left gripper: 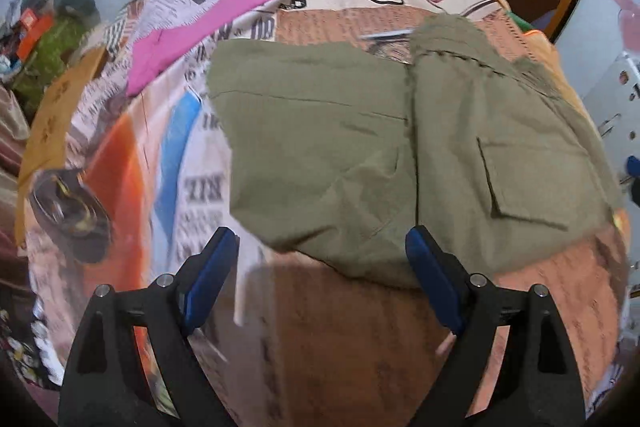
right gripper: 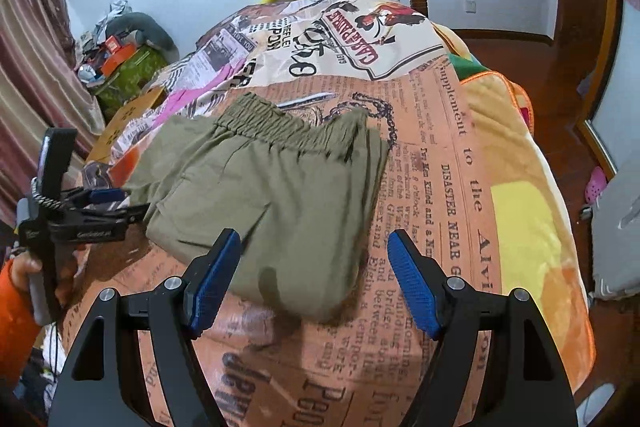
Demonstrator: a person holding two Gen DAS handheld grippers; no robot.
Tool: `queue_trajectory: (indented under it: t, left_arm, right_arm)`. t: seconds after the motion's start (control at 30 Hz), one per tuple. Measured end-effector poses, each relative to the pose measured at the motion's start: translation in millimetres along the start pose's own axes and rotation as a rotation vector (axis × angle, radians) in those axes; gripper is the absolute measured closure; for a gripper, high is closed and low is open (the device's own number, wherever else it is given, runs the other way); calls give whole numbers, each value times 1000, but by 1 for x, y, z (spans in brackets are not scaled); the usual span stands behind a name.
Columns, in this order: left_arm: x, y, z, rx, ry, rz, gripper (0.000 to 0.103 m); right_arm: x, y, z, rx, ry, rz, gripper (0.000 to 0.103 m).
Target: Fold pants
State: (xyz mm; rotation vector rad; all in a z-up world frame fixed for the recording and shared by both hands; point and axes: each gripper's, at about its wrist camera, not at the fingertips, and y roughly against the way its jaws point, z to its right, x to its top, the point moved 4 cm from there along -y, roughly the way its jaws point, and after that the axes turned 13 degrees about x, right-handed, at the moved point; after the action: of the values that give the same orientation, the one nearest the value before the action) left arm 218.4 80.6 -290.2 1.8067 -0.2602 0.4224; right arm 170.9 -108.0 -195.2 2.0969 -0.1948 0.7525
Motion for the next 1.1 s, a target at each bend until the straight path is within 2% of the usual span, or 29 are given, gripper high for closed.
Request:
queue_trajectory:
  t: [0.2, 0.37, 0.47, 0.53, 0.63, 0.67, 0.7, 0.73, 0.77, 0.8, 0.9, 0.93, 1.1]
  left_arm:
    - [-12, 8, -1, -12, 50, 8, 15]
    - [-12, 16, -17, 3, 43, 18, 16]
    - [-7, 30, -32, 13, 64, 74, 16]
    - [0, 39, -38, -6, 69, 123, 16]
    - [9, 38, -37, -46, 72, 144, 16]
    - [12, 34, -34, -75, 68, 133, 22]
    - [14, 30, -30, -99, 61, 119, 33]
    - [15, 25, -25, -115, 49, 102, 37]
    - [14, 21, -20, -127, 32, 84, 46]
    - [14, 13, -12, -133, 5, 58, 51]
    - [6, -1, -5, -101, -34, 27, 52]
    - [5, -1, -6, -102, -35, 39, 52]
    - [-7, -1, -29, -69, -17, 35, 52]
  right_arm:
    - [-12, -5, 6, -1, -31, -23, 30]
    - [-21, -11, 16, -15, -64, -42, 30]
    - [-24, -14, 21, -27, -69, -56, 30]
    - [-25, -17, 25, -16, -79, -63, 30]
    - [-27, -21, 25, 5, -88, -69, 33]
    - [-27, -22, 24, 13, -84, -71, 39]
    - [-27, -23, 22, 21, -80, -75, 41]
    - [-27, -24, 20, 31, -73, -76, 45]
    - [-28, -24, 19, 33, -69, -75, 47]
    - [-28, -25, 18, 29, -61, -74, 48]
    - [-29, -26, 18, 24, -47, -78, 48]
    - [-29, -27, 19, 26, -49, -79, 48]
    - [-30, -28, 19, 26, -42, -85, 48]
